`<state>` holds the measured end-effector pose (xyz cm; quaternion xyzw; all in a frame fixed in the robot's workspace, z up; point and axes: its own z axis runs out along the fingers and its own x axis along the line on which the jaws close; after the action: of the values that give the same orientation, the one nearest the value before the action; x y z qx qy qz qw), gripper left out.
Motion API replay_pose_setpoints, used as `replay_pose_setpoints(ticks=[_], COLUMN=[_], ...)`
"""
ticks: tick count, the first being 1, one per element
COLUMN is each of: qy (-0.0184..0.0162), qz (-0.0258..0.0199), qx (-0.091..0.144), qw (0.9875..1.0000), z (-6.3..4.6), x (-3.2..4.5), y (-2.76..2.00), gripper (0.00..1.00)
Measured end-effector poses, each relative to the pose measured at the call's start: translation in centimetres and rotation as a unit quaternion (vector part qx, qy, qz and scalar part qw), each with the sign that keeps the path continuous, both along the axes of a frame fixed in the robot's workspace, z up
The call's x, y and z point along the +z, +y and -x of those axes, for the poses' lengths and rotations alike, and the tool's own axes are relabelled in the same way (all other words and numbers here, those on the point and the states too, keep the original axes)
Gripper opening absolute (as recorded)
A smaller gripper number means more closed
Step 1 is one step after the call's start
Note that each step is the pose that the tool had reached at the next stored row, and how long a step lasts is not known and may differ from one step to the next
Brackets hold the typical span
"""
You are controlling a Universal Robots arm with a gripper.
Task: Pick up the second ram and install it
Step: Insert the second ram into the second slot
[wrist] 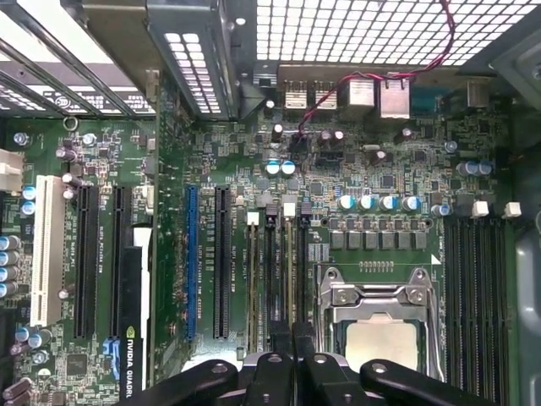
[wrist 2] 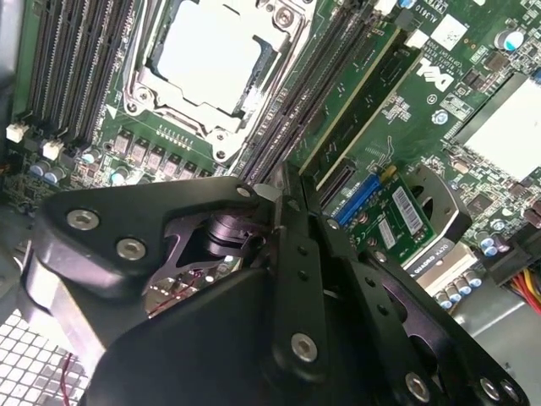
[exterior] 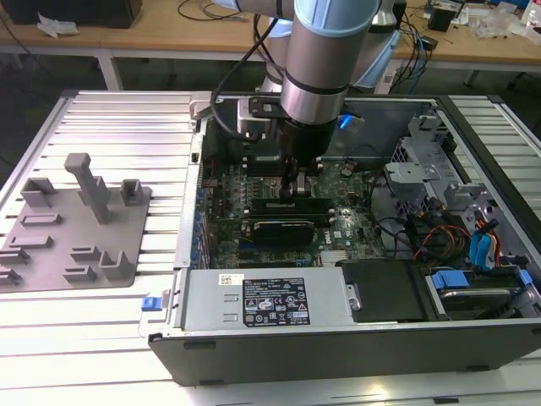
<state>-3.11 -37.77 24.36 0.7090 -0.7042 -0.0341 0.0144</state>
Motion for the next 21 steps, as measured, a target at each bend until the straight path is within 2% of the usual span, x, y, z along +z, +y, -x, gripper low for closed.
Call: replay_pose_setpoints(ticks=[9, 14, 21], qy=[-0.0001, -0.0019, -0.0019], qz=[-0.0001, -0.0001, -0.0007], qx=[0.0, 0.0, 0.0], qw=[1.0, 1.0, 1.0], z=[-0.03, 0.06, 0.07], x=[-0.29, -0.54, -0.62], y=[-0.03, -0.04, -0.04], gripper=[0.09, 0.09, 0.09])
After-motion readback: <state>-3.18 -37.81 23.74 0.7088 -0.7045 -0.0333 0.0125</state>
